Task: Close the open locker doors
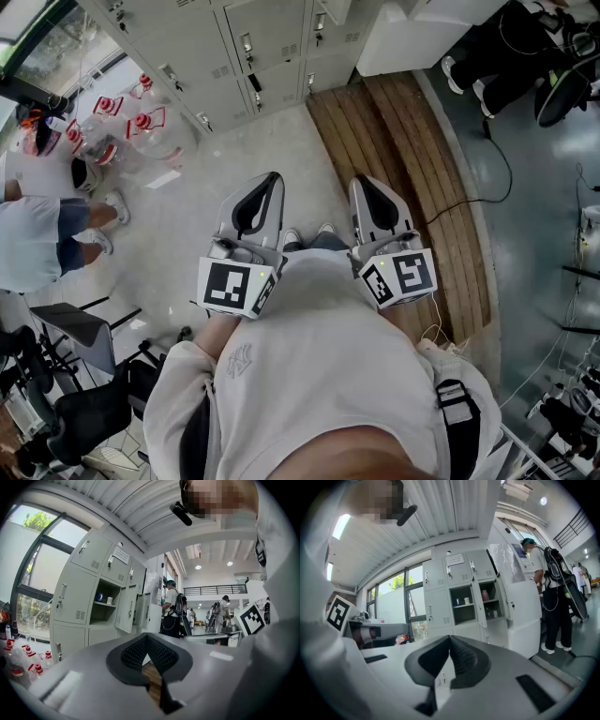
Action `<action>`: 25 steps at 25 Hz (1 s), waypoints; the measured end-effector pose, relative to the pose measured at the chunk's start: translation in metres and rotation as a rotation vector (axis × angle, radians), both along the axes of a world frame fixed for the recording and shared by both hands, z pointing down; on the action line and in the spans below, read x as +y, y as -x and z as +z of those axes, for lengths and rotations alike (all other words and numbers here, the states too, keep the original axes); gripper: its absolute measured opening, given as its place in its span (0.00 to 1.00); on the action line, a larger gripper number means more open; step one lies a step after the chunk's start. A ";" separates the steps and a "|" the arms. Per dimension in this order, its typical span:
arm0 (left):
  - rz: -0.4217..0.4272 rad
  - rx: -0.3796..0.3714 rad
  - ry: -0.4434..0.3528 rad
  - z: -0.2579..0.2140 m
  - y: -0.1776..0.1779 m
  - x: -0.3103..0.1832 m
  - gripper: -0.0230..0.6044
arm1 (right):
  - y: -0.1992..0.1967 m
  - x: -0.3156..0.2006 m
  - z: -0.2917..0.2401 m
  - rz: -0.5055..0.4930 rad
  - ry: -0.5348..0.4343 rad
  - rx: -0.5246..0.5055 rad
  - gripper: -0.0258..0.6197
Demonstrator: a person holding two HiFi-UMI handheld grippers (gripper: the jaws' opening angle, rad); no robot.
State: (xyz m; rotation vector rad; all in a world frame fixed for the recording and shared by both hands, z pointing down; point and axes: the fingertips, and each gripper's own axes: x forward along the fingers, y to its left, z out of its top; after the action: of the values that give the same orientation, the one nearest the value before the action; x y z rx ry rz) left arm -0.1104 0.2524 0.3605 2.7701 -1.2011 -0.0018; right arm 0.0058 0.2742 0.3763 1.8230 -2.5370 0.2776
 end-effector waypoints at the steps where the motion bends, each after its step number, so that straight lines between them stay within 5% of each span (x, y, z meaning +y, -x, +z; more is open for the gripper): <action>1: 0.001 -0.001 -0.001 0.000 0.001 0.001 0.02 | 0.002 0.001 0.000 -0.004 -0.003 -0.003 0.06; 25: -0.023 0.020 0.030 0.007 0.015 -0.006 0.02 | 0.027 -0.009 -0.008 -0.084 -0.051 -0.010 0.06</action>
State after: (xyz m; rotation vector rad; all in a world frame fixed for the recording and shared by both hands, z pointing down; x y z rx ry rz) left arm -0.1258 0.2461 0.3673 2.7234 -1.2185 -0.0138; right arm -0.0212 0.2649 0.3680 1.7302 -2.6429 0.2231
